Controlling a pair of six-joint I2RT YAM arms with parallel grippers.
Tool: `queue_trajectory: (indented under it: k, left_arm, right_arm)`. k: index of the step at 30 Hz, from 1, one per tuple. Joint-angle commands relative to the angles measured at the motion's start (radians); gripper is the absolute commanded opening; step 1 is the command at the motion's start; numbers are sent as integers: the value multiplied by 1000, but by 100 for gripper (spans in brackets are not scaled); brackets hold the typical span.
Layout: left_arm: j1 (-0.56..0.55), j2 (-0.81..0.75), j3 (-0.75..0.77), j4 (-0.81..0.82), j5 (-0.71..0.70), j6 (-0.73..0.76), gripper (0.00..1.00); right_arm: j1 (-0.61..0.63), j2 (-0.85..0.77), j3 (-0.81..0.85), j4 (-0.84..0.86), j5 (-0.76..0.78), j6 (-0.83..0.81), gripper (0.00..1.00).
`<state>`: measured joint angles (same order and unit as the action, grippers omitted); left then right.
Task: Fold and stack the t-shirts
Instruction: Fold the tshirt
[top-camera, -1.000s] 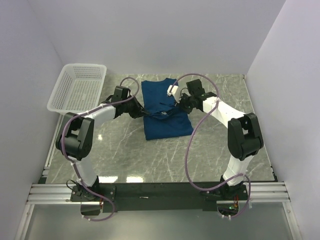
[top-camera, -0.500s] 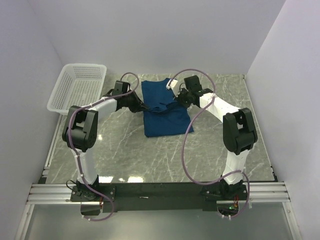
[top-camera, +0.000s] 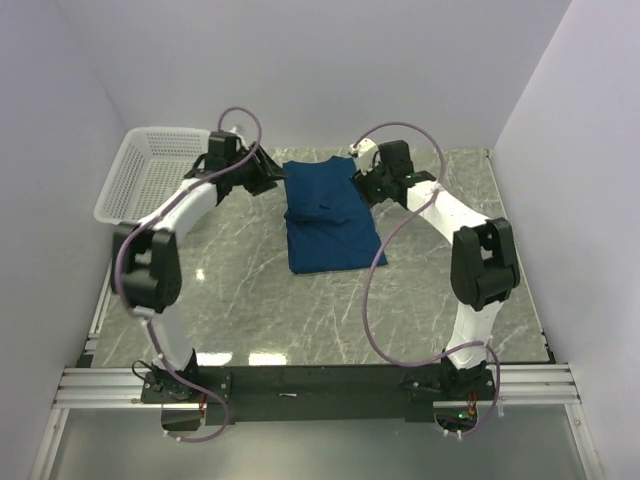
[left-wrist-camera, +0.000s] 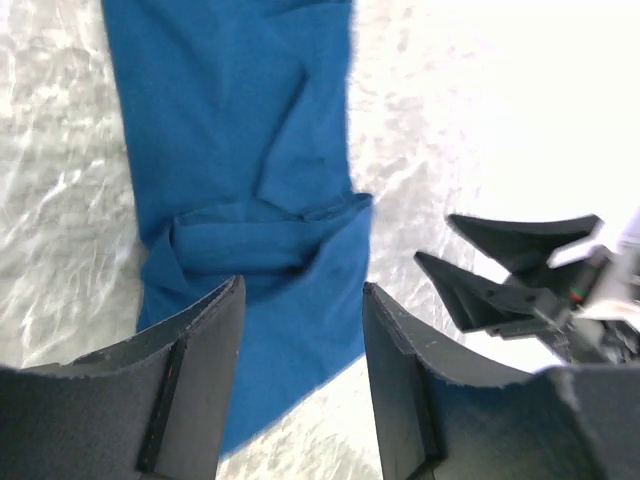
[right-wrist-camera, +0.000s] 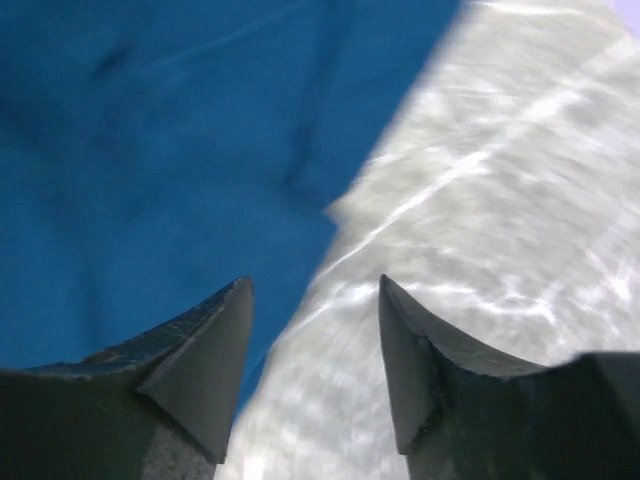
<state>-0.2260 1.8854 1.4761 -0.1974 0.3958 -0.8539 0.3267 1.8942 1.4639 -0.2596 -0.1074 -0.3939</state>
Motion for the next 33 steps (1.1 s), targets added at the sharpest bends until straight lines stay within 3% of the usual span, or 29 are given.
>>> queue_trajectory:
  k: [1, 2, 3, 5, 6, 7, 10, 12, 15, 19, 22, 23, 25, 28, 33]
  left_arm:
    - [-1, -217, -119, 12, -32, 81, 56]
    - [-1, -250, -173, 19, -11, 84, 56]
    - [-6, -279, -225, 16, 48, 87, 56]
    - [-41, -362, -394, 12, 89, 96, 56]
    - [-62, -391, -454, 19, 95, 95, 57]
    - [-90, -448, -565, 32, 80, 78, 57]
    - [-220, -517, -738, 107, 25, -15, 57]
    - [-283, -532, -804, 189, 0, -72, 58]
    - [-292, -534, -878, 324, -6, -134, 58]
    - [-292, -424, -720, 291, 6, -88, 54]
    - [-282, -295, -564, 267, 38, -56, 31]
    - [-276, -261, -527, 257, 49, -50, 18]
    - [-271, -159, -413, 205, 67, -21, 3]
    - [-265, -25, -266, 116, 61, 35, 1]
    - [-237, 102, -125, -10, 12, 111, 1]
  right_arm:
    - [-47, -142, -13, -258, -385, -191, 59]
    - [-48, -162, -36, -347, -503, -427, 58]
    - [-45, -209, -71, -489, -605, -548, 59]
    - [-23, -303, -235, -541, -617, -830, 60]
    - [-17, -340, -305, -526, -565, -879, 61]
    - [0, -377, -442, -442, -533, -905, 63]
    - [58, -475, -641, -203, -376, -875, 67]
    - [77, -480, -672, -109, -325, -809, 67]
    - [72, -471, -660, -76, -336, -734, 66]
    - [64, -460, -599, -95, -393, -625, 59]
    - [32, -435, -518, -168, -511, -558, 40]
    - [29, -419, -501, -181, -544, -536, 30]
    - [28, -397, -456, -202, -555, -479, 22]
    - [25, -337, -393, -170, -554, -349, 10]
    - [38, -147, -182, -171, -534, -205, 9]
